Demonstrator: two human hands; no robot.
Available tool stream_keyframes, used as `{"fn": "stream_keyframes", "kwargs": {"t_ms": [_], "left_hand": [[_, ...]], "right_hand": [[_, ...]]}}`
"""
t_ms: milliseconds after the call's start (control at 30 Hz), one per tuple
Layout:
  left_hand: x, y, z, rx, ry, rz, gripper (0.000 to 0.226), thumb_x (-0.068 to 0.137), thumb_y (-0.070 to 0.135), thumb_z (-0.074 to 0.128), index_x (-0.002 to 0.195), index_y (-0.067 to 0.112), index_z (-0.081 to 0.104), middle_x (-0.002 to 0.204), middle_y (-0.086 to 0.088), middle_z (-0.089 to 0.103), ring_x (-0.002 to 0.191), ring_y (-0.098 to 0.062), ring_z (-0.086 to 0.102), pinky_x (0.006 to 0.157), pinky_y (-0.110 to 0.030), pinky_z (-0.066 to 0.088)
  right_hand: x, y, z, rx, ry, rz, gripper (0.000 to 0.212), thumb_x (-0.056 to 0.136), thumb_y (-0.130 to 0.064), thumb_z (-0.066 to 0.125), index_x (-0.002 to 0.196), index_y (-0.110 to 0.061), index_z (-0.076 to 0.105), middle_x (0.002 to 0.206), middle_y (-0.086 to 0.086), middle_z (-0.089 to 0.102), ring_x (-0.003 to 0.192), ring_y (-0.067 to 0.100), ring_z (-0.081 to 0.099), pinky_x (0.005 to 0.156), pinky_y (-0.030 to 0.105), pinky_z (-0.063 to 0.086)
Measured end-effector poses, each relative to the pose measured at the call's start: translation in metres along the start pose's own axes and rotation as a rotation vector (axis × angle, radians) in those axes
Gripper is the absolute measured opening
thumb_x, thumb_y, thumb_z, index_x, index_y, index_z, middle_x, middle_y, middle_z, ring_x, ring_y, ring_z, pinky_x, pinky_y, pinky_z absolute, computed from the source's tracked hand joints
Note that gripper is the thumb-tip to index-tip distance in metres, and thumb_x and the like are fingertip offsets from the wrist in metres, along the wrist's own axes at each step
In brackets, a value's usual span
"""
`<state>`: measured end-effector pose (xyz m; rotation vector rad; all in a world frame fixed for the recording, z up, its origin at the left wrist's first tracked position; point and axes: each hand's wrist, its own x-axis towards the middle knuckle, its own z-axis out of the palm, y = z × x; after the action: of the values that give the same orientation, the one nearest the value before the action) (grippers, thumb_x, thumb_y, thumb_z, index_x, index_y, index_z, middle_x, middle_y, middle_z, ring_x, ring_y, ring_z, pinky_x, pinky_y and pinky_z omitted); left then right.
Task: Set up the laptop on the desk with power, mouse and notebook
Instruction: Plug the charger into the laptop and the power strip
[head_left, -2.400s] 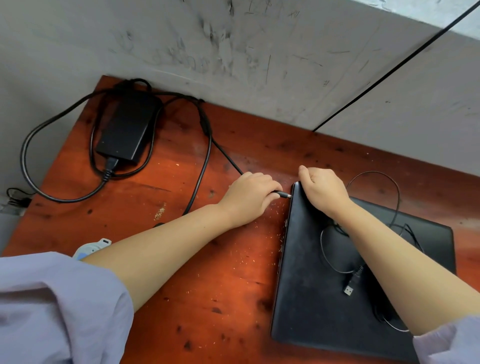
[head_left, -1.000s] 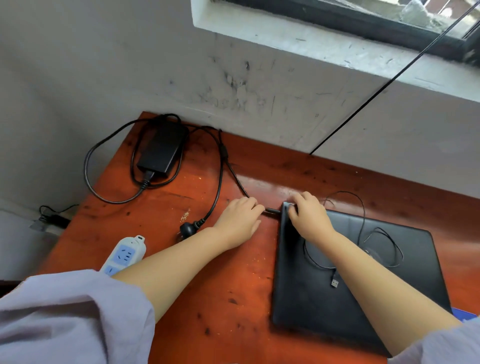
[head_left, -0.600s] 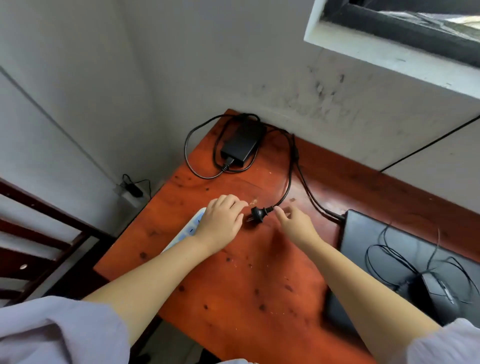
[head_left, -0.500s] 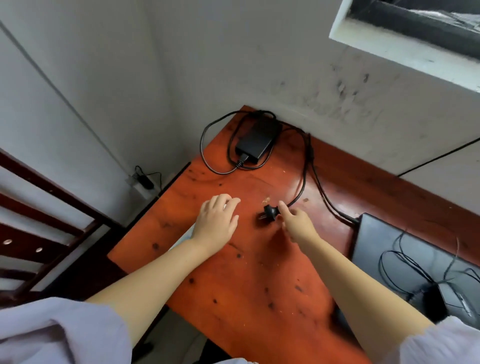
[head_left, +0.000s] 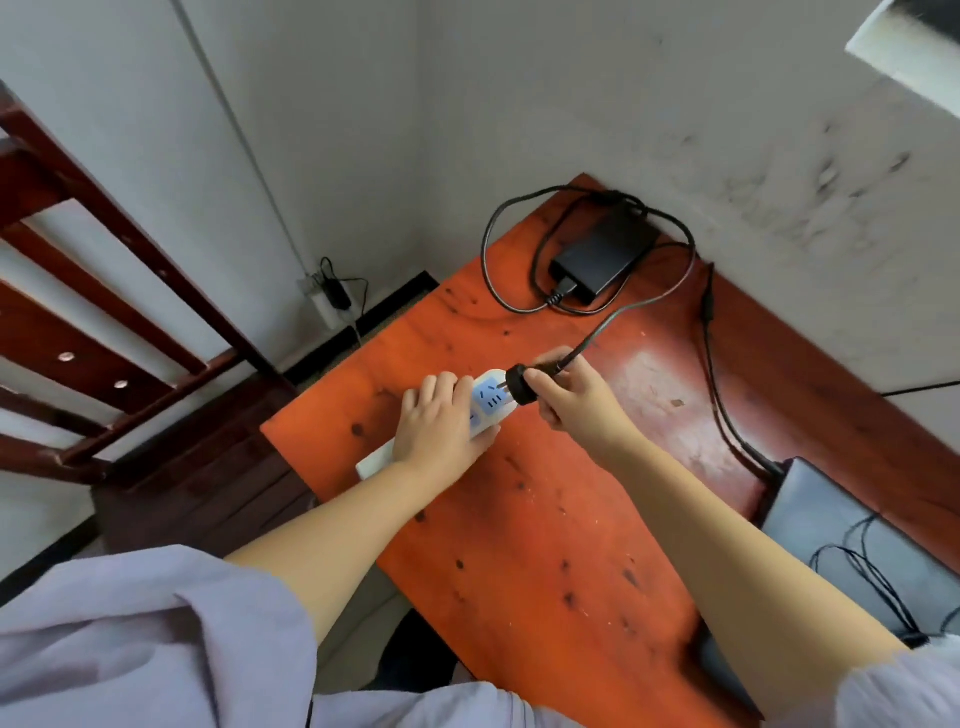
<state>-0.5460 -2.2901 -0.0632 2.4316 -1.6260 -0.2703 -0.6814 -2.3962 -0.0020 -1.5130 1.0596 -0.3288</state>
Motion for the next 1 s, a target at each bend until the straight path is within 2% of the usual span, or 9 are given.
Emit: {"fn": "stream_keyframes", "kwargs": {"t_ms": [133,267,400,567,700,900,1000], "left_hand": [[-0.001,0.0,-0.002,-0.006,-0.01,0.003,0.058,0.081,0.054,0.052,0.123,0.014,0.045,0.115,-0.004,0.052,0.111,-0.025,0.046,0.091,-0.037,0.037],[-0.001,0.001,-0.001,0.004,-0.013,0.006,0.061,0.082,0.055,0.05,0.126,0.014,0.044,0.116,-0.004,0.051,0.111,-0.025,0.045,0.092,-0.036,0.036],[-0.001,0.0,-0.001,0.012,-0.006,0.005,0.062,0.083,0.055,0.048,0.128,0.013,0.044,0.118,-0.005,0.051,0.111,-0.024,0.045,0.092,-0.036,0.036],[-0.002,0.002,0.001,0.017,0.014,0.001,0.06,0.083,0.055,0.049,0.126,0.013,0.045,0.116,-0.005,0.052,0.11,-0.025,0.046,0.091,-0.037,0.036],[-0.002,0.002,0.002,0.043,0.026,-0.006,0.06,0.084,0.056,0.045,0.126,0.012,0.044,0.116,-0.005,0.052,0.109,-0.025,0.045,0.089,-0.037,0.036],[-0.008,0.0,0.002,0.024,0.061,-0.04,0.058,0.08,0.057,0.052,0.12,0.013,0.05,0.111,-0.005,0.054,0.105,-0.025,0.047,0.087,-0.037,0.034],[-0.019,-0.001,0.004,0.049,0.085,-0.098,0.063,0.08,0.06,0.051,0.122,0.013,0.049,0.11,-0.006,0.055,0.103,-0.026,0.049,0.087,-0.038,0.037]], "right_hand": [[0.008,-0.008,0.015,-0.28,-0.065,-0.077,0.019,0.088,-0.02,0.054,0.077,-0.035,0.05,0.063,-0.012,0.054,0.056,0.006,0.047,0.056,0.021,0.038],[0.016,-0.016,0.013,-0.427,-0.095,-0.114,0.026,0.088,-0.02,0.055,0.074,-0.04,0.046,0.067,-0.017,0.053,0.059,-0.001,0.048,0.055,0.017,0.035],[0.02,-0.022,0.011,-0.558,-0.178,-0.157,0.013,0.089,-0.021,0.054,0.086,-0.034,0.05,0.076,-0.021,0.054,0.066,-0.002,0.05,0.057,0.015,0.035],[0.022,-0.021,0.01,-0.59,-0.203,-0.173,0.009,0.088,-0.022,0.055,0.09,-0.031,0.052,0.078,-0.024,0.055,0.07,-0.009,0.051,0.059,0.012,0.036],[0.022,-0.02,0.012,-0.643,-0.242,-0.21,0.009,0.089,-0.023,0.054,0.091,-0.031,0.051,0.079,-0.023,0.055,0.073,-0.005,0.053,0.06,0.011,0.039],[0.022,-0.019,0.007,-0.56,-0.161,-0.18,0.011,0.09,-0.02,0.052,0.089,-0.031,0.05,0.077,-0.023,0.055,0.061,-0.008,0.051,0.055,0.011,0.036],[0.021,-0.017,0.006,-0.541,-0.145,-0.18,0.01,0.091,-0.019,0.05,0.09,-0.029,0.051,0.071,-0.019,0.054,0.058,-0.002,0.05,0.05,0.011,0.036]]}}
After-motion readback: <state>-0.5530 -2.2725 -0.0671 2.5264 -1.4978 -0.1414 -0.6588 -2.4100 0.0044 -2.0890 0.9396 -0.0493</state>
